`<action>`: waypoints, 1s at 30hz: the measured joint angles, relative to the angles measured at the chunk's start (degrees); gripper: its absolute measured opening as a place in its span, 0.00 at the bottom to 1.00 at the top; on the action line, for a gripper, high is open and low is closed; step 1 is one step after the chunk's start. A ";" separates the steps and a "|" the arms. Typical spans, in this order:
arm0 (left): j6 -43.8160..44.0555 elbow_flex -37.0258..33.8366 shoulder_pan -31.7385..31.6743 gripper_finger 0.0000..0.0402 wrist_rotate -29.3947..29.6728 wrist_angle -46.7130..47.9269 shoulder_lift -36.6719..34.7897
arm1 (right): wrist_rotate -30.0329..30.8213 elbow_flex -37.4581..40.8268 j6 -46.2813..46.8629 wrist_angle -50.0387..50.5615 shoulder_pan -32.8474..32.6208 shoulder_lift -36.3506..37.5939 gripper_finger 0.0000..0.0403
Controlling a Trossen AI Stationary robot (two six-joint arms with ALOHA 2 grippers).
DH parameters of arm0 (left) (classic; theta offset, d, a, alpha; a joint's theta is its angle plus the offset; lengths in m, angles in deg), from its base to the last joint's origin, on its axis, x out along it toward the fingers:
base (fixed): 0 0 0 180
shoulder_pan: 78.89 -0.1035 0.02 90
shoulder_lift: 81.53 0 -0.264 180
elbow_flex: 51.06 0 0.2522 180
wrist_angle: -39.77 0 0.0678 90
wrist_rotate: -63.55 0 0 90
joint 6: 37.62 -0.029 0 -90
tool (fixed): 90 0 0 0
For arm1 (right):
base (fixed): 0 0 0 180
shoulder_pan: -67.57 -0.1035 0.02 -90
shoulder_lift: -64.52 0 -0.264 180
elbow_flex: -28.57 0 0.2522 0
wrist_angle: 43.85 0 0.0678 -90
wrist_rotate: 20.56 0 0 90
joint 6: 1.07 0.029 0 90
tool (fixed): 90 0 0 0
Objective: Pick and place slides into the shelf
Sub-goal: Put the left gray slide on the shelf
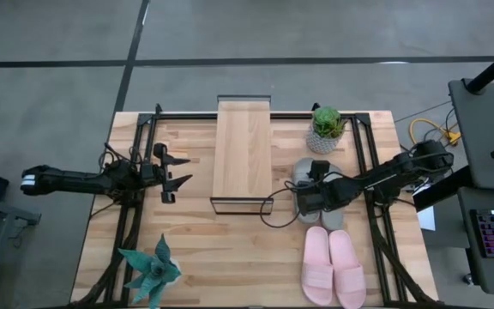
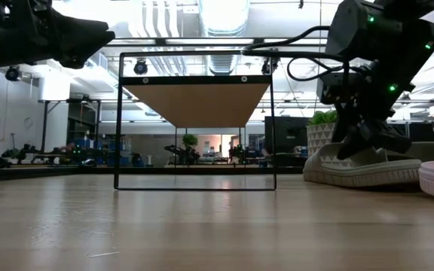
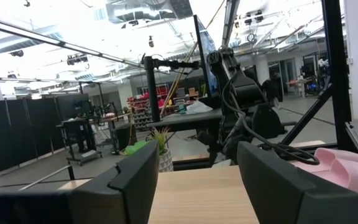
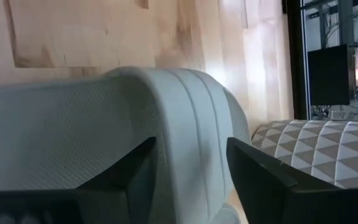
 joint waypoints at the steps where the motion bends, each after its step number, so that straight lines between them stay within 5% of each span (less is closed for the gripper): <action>1: 0.00 0.00 0.00 0.51 0.00 0.00 0.02 | 0.00 0.00 0.01 0.03 0.04 0.00 0.42; 14: -0.02 0.00 -0.01 0.51 0.00 0.01 0.13 | 0.23 0.07 -1.79 0.12 0.06 0.07 0.05; 30: -0.02 0.00 -0.02 0.51 0.00 0.02 0.11 | 3.45 -6.38 -7.52 3.62 0.06 5.67 0.03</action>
